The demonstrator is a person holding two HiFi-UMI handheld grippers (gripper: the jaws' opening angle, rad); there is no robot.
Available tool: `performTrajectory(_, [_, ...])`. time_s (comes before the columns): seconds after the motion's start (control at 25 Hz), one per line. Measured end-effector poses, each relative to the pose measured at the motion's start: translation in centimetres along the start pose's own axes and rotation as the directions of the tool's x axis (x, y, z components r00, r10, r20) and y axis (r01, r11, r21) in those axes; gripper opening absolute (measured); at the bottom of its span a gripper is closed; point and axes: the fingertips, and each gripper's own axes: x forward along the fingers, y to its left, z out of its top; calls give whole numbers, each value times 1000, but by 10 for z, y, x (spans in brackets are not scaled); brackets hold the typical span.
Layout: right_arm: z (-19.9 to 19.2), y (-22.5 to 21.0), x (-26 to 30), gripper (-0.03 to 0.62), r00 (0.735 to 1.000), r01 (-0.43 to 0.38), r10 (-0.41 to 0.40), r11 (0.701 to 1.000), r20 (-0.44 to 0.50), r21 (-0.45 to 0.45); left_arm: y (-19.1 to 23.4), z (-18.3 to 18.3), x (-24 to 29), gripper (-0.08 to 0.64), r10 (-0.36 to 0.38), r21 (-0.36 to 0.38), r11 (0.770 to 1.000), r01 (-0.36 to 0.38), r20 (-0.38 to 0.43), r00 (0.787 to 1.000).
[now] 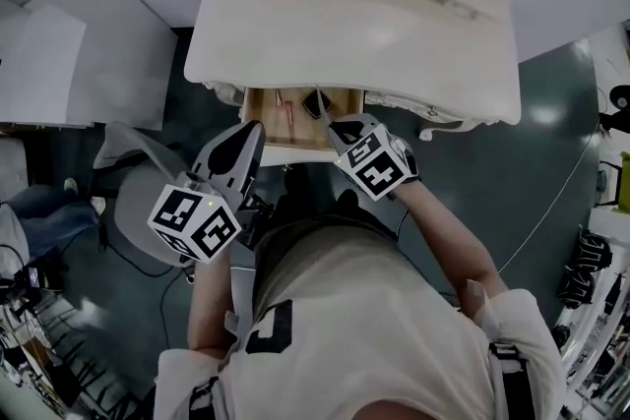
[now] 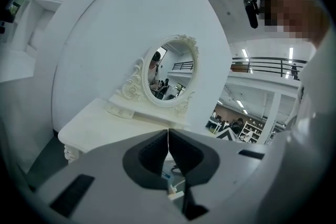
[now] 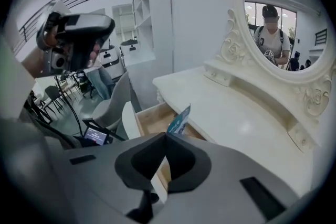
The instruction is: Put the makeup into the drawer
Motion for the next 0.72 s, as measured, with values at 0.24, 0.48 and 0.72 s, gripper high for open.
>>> performTrajectory(0.24, [-16, -23, 32, 26, 978, 135, -140, 990, -155, -44, 22, -4, -4, 58, -2, -33, 999, 1, -19, 1000])
performTrajectory(0.48, [2, -36, 45, 26, 940, 295, -318, 941, -128, -168, 54, 0, -1, 58, -15, -56, 998, 12, -44, 999])
performTrajectory(0.72, [-25, -9, 121, 26, 940, 198, -271, 928, -207, -314, 73, -2, 3, 58, -44, -70, 997, 38, -85, 995])
